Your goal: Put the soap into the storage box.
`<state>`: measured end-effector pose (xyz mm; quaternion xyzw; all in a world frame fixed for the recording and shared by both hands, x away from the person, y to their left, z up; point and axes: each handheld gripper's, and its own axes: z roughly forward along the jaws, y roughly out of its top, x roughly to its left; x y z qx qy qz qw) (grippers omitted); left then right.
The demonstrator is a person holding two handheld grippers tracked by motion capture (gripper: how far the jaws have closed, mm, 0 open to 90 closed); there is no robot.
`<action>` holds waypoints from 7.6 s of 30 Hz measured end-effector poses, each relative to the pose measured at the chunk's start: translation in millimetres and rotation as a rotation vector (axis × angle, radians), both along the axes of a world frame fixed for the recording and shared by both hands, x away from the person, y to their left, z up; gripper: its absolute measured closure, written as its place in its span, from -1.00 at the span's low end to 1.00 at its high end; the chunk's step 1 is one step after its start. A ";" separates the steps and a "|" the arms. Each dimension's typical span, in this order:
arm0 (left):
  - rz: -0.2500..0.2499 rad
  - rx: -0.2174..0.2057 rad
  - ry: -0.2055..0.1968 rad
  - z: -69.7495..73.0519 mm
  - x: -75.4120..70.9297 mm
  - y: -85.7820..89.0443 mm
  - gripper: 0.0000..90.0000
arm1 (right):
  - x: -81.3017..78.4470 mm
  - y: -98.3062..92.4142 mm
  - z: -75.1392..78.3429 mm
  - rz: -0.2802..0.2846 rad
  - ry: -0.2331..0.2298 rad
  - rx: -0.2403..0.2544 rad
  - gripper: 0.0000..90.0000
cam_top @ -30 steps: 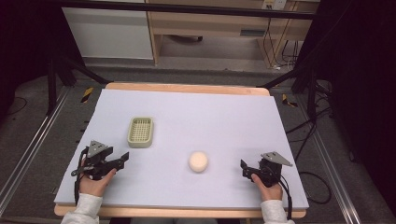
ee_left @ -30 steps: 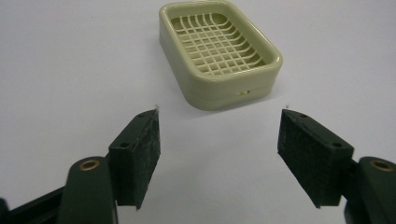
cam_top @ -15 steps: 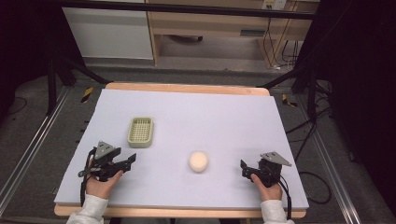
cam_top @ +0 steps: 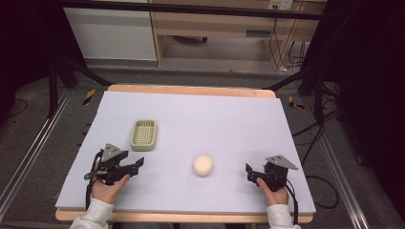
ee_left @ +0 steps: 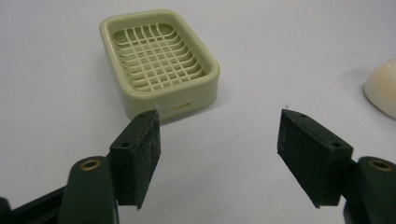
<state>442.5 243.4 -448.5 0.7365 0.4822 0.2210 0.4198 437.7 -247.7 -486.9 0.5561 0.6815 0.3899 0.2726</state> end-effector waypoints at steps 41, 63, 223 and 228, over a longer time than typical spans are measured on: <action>-0.126 0.032 -0.003 13.2 15.2 -54.2 -0.44 | -0.5 1.2 -0.3 0.007 -0.003 -0.010 -0.89; -0.188 0.047 0.007 13.8 17.5 -84.2 -0.45 | -0.4 1.5 -0.5 0.009 -0.007 -0.016 -0.88; -0.383 0.188 0.153 -17.3 32.5 -199.4 -0.47 | -0.2 2.0 -0.4 0.021 -0.002 -0.019 -0.88; -0.380 0.184 0.150 -12.4 32.8 -191.2 -0.47 | -0.1 2.0 -0.5 0.021 -0.002 -0.020 -0.88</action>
